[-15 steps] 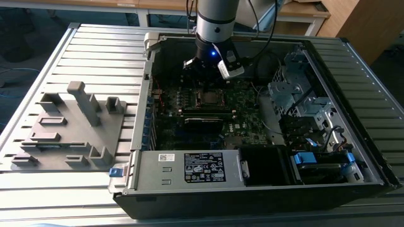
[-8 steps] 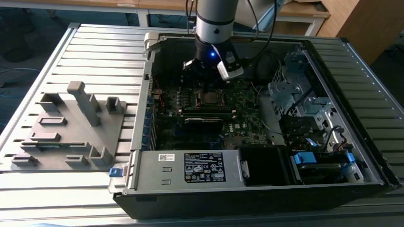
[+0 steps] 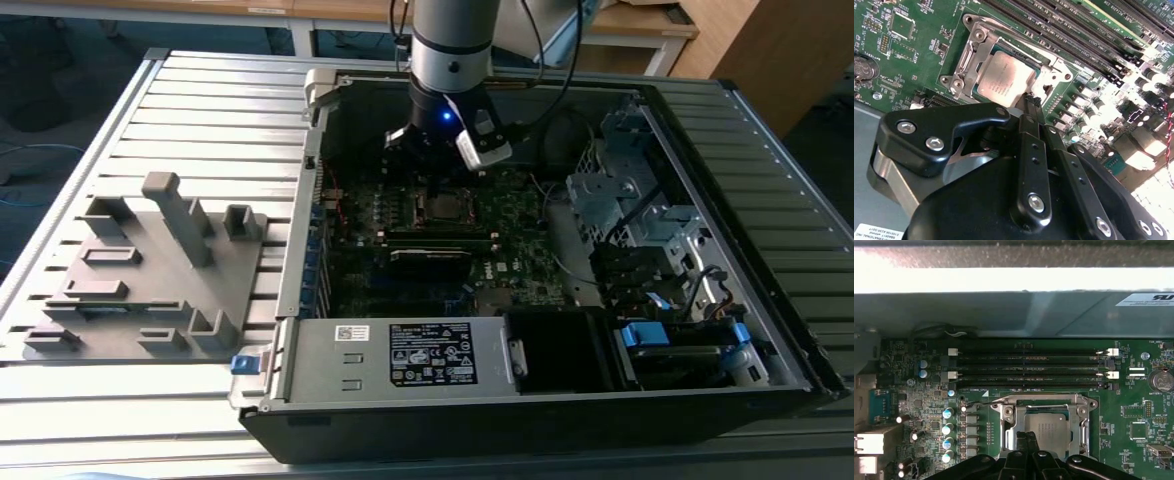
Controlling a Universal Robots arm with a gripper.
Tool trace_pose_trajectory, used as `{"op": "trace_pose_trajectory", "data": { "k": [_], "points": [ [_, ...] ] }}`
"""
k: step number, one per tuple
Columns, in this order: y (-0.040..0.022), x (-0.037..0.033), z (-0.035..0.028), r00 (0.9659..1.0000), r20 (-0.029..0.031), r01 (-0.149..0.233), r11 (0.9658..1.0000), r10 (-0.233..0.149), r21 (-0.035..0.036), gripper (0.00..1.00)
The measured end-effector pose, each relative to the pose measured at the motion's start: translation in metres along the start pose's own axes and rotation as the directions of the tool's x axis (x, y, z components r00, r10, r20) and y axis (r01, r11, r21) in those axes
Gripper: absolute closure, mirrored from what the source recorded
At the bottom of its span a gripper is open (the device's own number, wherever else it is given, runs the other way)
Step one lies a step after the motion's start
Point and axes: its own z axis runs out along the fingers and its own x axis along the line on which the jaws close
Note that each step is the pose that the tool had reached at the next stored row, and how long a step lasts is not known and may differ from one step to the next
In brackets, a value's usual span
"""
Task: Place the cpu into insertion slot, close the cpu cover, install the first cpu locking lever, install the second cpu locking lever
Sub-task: 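Close the cpu cover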
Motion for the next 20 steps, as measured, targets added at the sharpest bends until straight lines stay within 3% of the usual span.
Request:
{"op": "trace_pose_trajectory", "data": {
  "k": [20],
  "points": [
    [-0.0002,0.0041,0.0056,1.0000,0.0016,0.000,1.0000,0.000,-0.0001,0.89]
  ]
}}
